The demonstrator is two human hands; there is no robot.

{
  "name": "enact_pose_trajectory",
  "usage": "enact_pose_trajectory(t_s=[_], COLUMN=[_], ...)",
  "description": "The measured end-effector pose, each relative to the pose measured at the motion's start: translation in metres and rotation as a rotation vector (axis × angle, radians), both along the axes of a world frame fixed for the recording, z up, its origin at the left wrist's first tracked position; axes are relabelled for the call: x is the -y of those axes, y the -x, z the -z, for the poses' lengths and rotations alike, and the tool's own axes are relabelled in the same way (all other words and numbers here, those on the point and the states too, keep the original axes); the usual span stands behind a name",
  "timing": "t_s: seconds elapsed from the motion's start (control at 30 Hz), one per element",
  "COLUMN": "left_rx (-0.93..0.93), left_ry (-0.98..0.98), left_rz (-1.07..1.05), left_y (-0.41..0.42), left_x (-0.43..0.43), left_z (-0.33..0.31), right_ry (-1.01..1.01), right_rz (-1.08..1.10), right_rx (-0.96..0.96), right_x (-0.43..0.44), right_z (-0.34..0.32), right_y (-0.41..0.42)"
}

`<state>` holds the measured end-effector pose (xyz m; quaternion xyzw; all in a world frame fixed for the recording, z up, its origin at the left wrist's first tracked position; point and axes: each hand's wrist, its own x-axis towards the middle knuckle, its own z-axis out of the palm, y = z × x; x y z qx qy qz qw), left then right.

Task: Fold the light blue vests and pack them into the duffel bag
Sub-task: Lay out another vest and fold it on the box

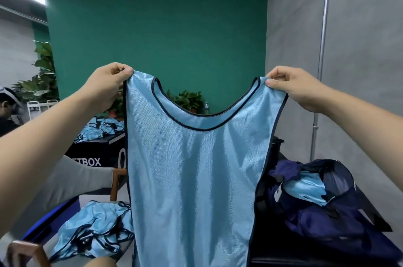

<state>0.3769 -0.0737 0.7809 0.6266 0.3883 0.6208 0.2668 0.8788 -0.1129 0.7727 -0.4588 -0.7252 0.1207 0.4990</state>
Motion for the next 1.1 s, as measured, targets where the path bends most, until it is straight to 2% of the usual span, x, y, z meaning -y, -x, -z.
enact_pose_trajectory(t_s=[0.3, 0.47, 0.67, 1.1], left_rx=[-0.108, -0.177, -0.219, -0.18], left_ry=[0.053, 0.137, 0.245, 0.553], left_rz=[-0.249, -0.316, -0.33, -0.289], left_y=[-0.026, -0.032, -0.034, -0.037], left_x=[-0.095, -0.158, -0.23, -0.352], left_z=[0.105, 0.16, 0.213, 0.35], right_ry=[0.071, 0.093, 0.192, 0.483], right_rz=[0.182, 0.257, 0.3, 0.286], right_rx=[0.151, 0.269, 0.344, 0.582], right_x=[-0.078, -0.142, -0.221, -0.36], right_z=[0.063, 0.098, 0.141, 0.263], right_y=[0.016, 0.019, 0.02, 0.035])
